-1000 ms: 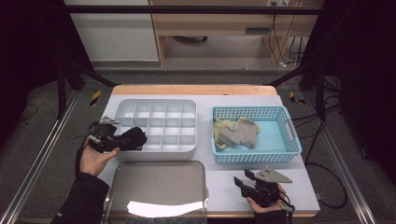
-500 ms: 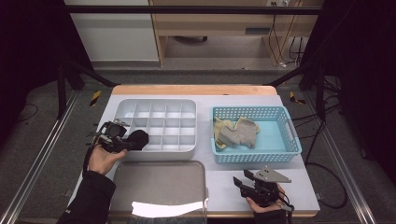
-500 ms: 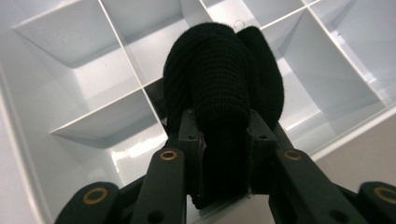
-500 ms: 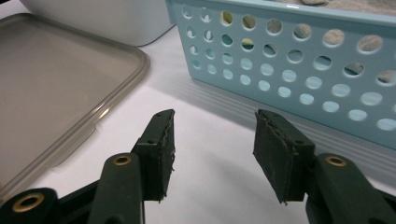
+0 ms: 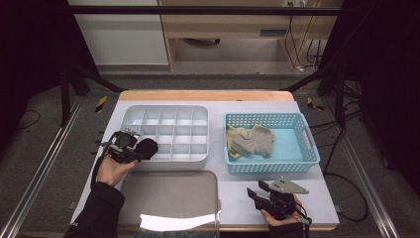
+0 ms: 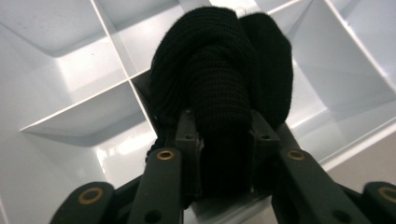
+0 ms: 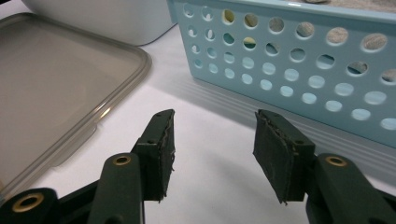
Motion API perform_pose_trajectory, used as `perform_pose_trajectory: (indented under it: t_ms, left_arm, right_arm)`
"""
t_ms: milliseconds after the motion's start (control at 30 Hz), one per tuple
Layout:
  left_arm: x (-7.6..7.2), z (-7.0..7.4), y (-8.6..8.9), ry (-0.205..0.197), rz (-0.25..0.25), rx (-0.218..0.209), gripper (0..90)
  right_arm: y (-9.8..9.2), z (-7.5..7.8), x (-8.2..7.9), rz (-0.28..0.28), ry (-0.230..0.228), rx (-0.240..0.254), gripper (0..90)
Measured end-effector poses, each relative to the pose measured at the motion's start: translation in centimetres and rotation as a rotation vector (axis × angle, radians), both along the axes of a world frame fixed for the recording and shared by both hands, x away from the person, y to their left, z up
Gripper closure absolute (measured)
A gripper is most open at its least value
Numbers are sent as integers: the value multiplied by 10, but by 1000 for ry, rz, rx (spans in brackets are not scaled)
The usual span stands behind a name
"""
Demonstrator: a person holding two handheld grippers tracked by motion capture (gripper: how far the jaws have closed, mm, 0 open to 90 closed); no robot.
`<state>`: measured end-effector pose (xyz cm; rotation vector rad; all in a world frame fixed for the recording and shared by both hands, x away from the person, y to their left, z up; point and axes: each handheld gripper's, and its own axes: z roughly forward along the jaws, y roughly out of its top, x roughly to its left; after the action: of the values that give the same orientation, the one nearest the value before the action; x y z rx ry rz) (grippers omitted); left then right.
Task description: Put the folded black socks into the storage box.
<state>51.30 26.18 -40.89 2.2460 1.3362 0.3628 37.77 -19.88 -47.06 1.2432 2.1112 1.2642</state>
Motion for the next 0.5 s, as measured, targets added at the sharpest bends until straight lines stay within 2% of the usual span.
perform_pose_trajectory:
  t_ms: [67,133,267,367,500]
  left_arm:
    - [-4,5,2,-13,3,-23,633]
    - [-7,11,3,-25,-2,-28,580]
    - [-10,22,5,-56,5,-52,566]
    - [-7,26,4,-67,20,-60,634]
    - [-1,21,0,-38,35,-17,732]
  right_arm:
    - [-1,0,0,-2,-4,4,476]
    - [-2,0,1,-8,-3,4,476]
    - [-2,0,1,-6,-3,4,476]
    - [-2,0,1,-6,-3,4,476]
    - [-2,0,1,-6,0,4,477]
